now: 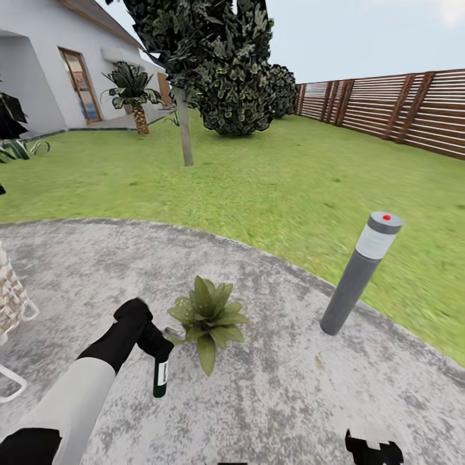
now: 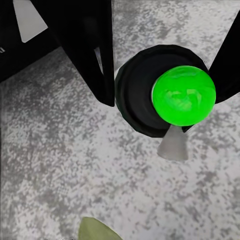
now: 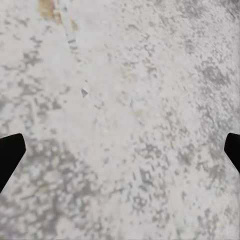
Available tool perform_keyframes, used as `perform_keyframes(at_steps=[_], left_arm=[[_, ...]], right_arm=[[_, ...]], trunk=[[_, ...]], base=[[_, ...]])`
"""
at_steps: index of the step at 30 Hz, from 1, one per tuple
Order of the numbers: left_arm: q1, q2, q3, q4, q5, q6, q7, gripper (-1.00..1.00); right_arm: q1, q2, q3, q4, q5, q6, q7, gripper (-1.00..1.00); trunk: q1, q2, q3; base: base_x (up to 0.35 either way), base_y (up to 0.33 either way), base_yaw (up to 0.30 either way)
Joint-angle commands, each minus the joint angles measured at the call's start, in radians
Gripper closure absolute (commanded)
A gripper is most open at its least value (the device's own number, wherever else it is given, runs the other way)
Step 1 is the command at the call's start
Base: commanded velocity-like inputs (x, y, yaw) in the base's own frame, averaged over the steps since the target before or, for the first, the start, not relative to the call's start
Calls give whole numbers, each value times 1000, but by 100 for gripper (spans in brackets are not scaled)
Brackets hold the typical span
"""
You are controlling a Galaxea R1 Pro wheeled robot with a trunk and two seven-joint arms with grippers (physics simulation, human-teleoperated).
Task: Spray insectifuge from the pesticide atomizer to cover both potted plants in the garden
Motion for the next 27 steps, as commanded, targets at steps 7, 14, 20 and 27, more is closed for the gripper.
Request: perform_keyframes(at_steps=[7, 14, 20, 27], left_arm=[[2, 1, 3, 0, -9, 5, -5, 100], [38, 3, 8, -1, -11, 2, 12, 100], [92, 4, 11, -1, -8, 0, 70, 100], [98, 18, 73, -3, -7, 0, 76, 100]], right_arm=[[0, 0, -7, 1, 10, -3, -3, -100], [0, -1, -7, 1, 13, -3, -2, -100], [0, -2, -7, 1, 14, -3, -1, -100], [0, -1, -7, 1, 12, -3, -1, -100]], trunk=[[0, 0, -1], [0, 0, -1], [0, 0, -1], [0, 0, -1]], base=[[26, -275, 276], [151, -274, 66], [54, -261, 1], [-153, -161, 13]])
